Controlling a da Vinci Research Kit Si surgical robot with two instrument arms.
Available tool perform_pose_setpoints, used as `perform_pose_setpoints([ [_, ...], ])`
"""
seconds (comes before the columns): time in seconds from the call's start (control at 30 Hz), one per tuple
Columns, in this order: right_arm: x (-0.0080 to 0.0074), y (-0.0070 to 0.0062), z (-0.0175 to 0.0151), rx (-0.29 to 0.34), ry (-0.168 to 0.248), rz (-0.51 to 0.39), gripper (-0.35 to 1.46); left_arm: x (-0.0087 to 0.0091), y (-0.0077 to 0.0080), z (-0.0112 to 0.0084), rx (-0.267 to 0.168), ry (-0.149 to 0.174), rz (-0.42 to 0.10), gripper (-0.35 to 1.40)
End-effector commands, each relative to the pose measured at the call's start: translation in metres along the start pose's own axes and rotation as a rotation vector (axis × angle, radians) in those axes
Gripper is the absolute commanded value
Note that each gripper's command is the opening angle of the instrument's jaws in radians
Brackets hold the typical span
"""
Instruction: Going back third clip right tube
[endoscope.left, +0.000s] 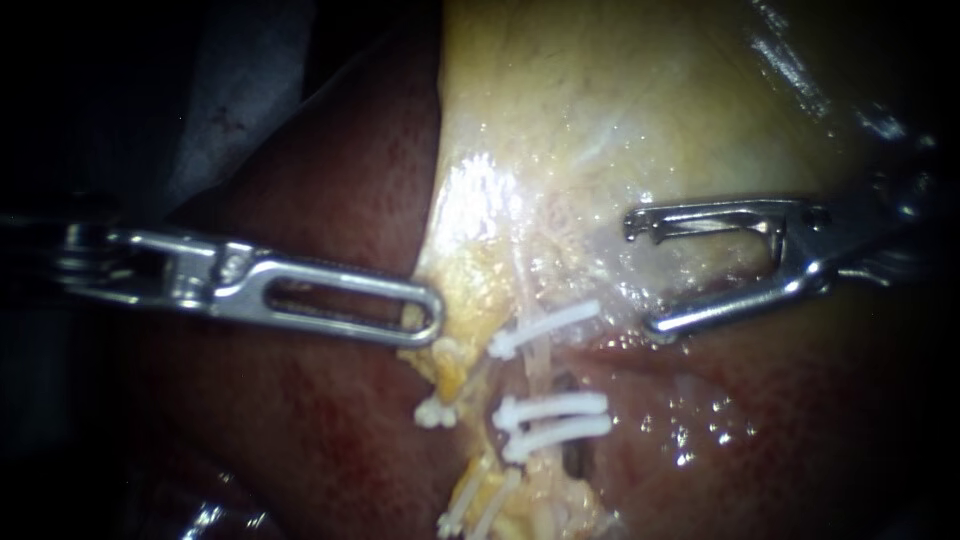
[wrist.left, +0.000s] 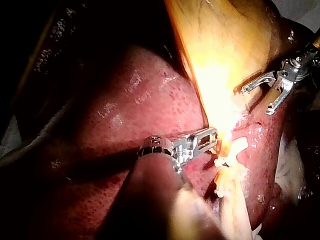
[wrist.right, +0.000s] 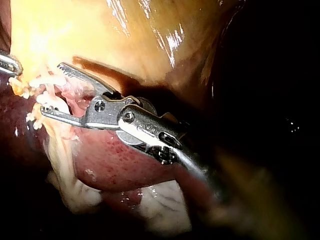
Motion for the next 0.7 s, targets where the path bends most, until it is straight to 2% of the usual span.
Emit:
perform_pose_setpoints([
  [0.03, 0.0000, 0.0000, 0.0000, 0.000, 0.000, 0.000, 0.60, 0.0001, 0.0000, 0.0003, -0.003, 0.005, 0.002, -0.35],
  [0.7, -0.0001, -0.0002, 0.0000, 0.000, 0.000, 0.000, 0.60, 0.0001, 0.0001, 0.0009, -0.002, 0.006, 0.004, -0.35],
])
